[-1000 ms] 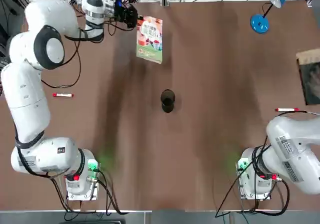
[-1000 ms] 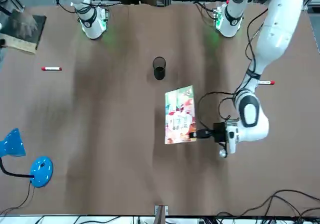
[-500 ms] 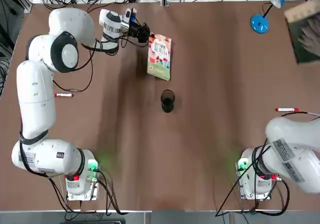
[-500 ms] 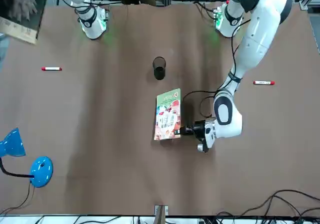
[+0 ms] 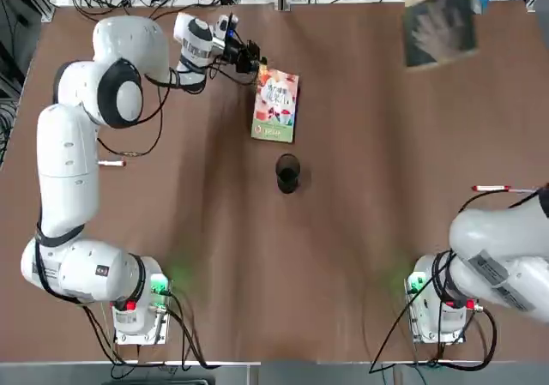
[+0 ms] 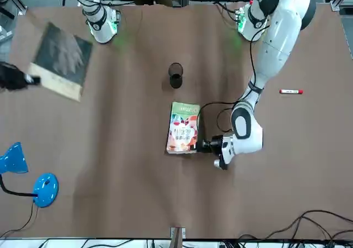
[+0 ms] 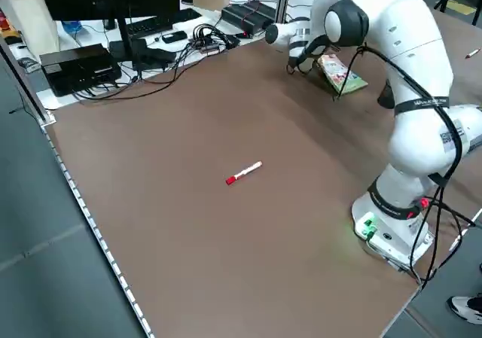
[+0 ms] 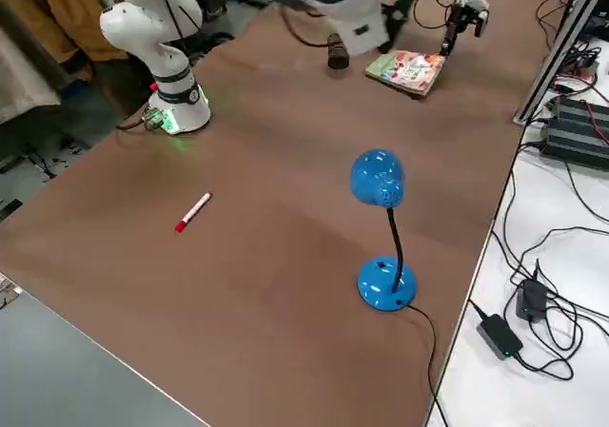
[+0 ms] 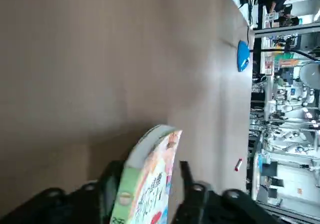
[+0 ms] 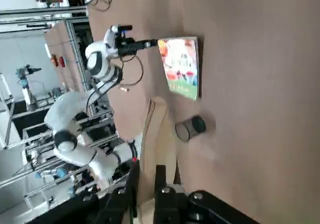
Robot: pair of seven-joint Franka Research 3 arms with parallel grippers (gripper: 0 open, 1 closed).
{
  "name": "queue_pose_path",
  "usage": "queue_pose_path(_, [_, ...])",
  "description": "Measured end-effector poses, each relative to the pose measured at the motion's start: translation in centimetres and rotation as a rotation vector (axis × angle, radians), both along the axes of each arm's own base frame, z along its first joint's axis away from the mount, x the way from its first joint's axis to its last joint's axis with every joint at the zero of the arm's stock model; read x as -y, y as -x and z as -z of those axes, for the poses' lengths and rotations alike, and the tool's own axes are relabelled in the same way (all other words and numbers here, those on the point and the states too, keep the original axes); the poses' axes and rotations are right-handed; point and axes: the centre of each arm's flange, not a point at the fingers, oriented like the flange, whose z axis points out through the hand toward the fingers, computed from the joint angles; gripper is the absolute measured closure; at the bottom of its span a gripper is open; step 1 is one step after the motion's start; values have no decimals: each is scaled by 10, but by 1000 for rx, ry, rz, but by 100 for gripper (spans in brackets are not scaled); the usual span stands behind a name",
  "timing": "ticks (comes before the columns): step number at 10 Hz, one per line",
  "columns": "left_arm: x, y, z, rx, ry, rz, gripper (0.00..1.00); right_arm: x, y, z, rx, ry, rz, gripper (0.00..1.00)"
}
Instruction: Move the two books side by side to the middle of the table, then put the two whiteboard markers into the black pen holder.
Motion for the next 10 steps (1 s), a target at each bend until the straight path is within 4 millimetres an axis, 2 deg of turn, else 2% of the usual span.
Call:
queue_pose_path(2, [-19, -15, -33, 21, -83, 8, 6, -71, -22, 46, 24, 36, 33, 85])
queue_pose_path(3, [-40, -23, -53, 20, -95, 14, 0, -106, -26, 69, 32, 54, 45, 85])
queue_pose_path(4, [-69, -28, -75, 29, -116, 51, 0, -136, -26, 90, 34, 72, 45, 85])
queue_pose_path(6, [-137, -31, -126, 76, -252, 185, 0, -170, -30, 144, 12, 102, 51, 85])
queue_pose_path(8, [-190, -17, -185, 120, -388, 347, 0, -198, -37, 208, -4, 134, 73, 85])
queue_pose_path(9, [-211, -7, -202, 149, -433, 439, 0, -208, -38, 237, -11, 156, 76, 85])
queue_pose_path(10, [-230, 4, -210, 175, -468, 525, 0, -216, -38, 264, -11, 182, 79, 85])
